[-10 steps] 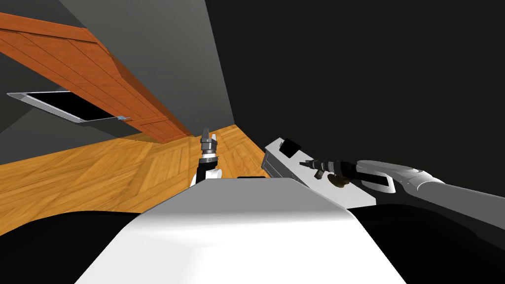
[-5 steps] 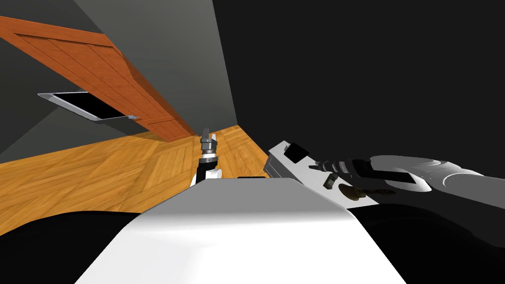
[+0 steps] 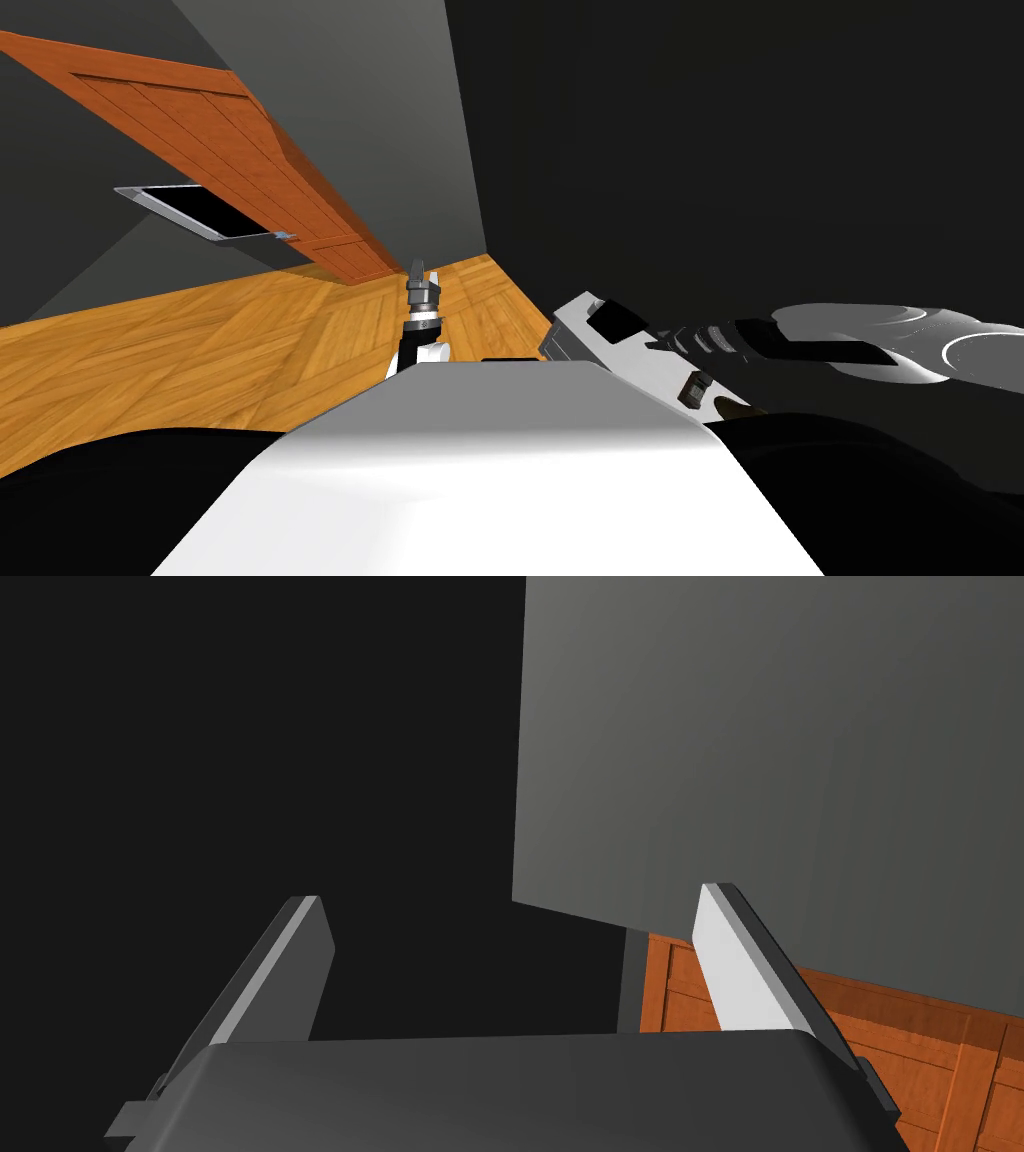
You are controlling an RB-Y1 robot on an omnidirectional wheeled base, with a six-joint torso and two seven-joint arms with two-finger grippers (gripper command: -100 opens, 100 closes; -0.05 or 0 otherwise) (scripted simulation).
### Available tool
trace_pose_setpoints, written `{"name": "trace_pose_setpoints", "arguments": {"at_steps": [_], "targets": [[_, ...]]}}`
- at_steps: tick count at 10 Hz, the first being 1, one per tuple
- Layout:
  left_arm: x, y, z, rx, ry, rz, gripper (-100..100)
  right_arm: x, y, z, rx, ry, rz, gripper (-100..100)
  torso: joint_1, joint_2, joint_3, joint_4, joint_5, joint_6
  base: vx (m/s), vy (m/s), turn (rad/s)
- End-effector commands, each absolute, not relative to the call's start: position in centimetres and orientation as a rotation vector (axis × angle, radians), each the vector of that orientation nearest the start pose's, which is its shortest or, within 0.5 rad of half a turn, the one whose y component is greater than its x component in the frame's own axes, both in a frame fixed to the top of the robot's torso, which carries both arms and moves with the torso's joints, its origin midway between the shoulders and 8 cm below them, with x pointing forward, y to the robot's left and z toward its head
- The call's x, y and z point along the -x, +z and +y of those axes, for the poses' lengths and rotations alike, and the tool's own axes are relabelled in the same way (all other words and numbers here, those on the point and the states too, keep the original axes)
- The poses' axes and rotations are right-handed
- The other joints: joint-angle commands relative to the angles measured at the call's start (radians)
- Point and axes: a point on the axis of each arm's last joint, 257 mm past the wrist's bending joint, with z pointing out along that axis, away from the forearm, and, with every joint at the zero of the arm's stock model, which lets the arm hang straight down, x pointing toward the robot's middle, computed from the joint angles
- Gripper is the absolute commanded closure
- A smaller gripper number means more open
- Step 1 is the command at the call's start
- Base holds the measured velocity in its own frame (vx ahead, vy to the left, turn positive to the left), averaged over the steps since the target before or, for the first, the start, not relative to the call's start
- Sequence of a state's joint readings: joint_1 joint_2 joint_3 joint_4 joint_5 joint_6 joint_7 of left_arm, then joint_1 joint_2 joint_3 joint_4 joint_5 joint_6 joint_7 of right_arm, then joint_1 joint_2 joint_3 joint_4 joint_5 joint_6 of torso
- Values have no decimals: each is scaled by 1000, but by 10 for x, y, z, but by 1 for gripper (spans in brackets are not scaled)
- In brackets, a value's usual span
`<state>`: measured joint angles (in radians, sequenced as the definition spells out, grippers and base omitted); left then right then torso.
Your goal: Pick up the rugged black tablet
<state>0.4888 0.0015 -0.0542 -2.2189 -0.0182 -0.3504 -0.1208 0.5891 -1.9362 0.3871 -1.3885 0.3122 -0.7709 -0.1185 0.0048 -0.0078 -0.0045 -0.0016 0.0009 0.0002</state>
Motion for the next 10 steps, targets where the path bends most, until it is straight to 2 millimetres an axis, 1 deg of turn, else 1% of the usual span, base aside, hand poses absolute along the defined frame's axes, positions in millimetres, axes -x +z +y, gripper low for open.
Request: {"name": "trace_pose_setpoints", "arguments": {"at_steps": [1,3,6,7,8,9,10], "targets": [[-381,-31,263,755,-1190,804,0,-227,-250,-582,592,190,2772,-100,0,0,0,0,0,0,94,25,34],[-381,-31,263,755,-1190,804,0,-216,-242,-600,657,135,2825,-100,-2,2,1,0,-1,0,85,35,78],[-381,-31,263,755,-1190,804,0,-201,-233,-617,734,81,2887,-100,0,0,0,0,0,0,112,44,62],[-381,-31,263,755,-1190,804,0,-204,-236,-615,717,89,2872,-100,-2,0,0,0,-1,0,52,9,13],[-381,-31,263,755,-1190,804,0,-204,-235,-615,720,89,2875,0,-3,3,2,1,-1,1,10,2,0],[-381,-31,263,755,-1190,804,0,-190,-243,-626,672,87,2883,-100,-3,6,4,1,-1,1,-9,23,227],[-381,-31,263,755,-1191,804,0,-190,-243,-626,672,87,2883,-100,-3,8,5,2,-1,0,-18,22,132]]}}
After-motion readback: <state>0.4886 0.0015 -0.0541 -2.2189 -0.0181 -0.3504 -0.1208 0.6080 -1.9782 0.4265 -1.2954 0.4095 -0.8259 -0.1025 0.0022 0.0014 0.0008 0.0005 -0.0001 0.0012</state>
